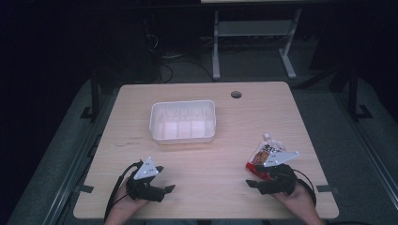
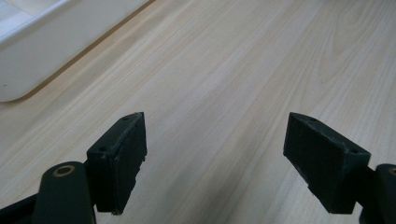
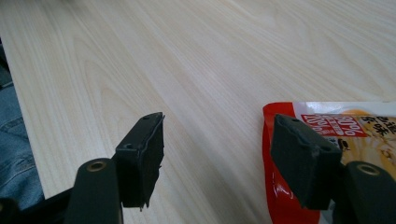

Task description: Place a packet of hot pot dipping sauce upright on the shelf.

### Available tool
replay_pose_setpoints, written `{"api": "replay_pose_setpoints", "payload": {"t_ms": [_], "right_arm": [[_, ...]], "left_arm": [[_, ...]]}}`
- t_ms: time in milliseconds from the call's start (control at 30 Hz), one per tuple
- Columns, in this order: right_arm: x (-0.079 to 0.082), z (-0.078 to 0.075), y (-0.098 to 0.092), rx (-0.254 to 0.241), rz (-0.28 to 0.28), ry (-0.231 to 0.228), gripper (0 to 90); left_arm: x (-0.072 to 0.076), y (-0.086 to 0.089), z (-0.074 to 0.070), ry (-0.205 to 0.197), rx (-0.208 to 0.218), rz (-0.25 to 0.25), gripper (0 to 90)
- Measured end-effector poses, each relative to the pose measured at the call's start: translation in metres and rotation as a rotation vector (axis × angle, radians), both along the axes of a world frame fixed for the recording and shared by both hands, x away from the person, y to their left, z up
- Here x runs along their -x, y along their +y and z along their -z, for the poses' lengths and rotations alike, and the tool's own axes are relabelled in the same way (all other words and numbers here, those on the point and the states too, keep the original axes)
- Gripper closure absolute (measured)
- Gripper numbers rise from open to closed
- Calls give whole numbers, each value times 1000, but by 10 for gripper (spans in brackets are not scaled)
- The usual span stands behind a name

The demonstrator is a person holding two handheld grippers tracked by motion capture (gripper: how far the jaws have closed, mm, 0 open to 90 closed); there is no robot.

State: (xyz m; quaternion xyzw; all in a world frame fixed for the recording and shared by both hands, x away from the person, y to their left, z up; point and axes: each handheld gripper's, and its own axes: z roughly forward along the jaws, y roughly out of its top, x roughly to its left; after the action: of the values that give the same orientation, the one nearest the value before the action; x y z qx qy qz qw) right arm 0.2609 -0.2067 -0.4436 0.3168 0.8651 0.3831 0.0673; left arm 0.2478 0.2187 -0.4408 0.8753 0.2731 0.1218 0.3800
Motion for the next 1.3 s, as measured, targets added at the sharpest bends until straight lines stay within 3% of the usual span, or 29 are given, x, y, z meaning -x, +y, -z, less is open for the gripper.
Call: {"api": "replay_pose_setpoints", "payload": {"t_ms": [167,467,600,700,767,967,1033,1100,1300], "right_arm": [[0,-4,-7,-16,18,-4,333],[-2,-8,-27,-32,81,2,317],[-5,-10,-34,-30,104,-2,304],[-12,-15,-43,-38,139,25,267],[-15,-16,-47,-43,150,27,258],[-28,-22,-67,-56,221,38,257],[-30,-23,-70,-61,231,39,257],[-36,-26,-78,-73,264,43,267],[-49,-29,-85,-75,308,69,293]], "left_arm": [[-1,-7,-2,13,34,11,217],[-4,-35,-5,26,35,75,260],[-7,-59,-11,25,35,126,291],[-10,-82,-15,21,31,167,305],[-11,-86,-16,21,29,171,310],[-21,-125,-26,26,41,217,343],[-22,-129,-27,26,44,224,351],[-25,-146,-31,13,48,248,375],[-35,-173,-32,43,44,275,444]]}}
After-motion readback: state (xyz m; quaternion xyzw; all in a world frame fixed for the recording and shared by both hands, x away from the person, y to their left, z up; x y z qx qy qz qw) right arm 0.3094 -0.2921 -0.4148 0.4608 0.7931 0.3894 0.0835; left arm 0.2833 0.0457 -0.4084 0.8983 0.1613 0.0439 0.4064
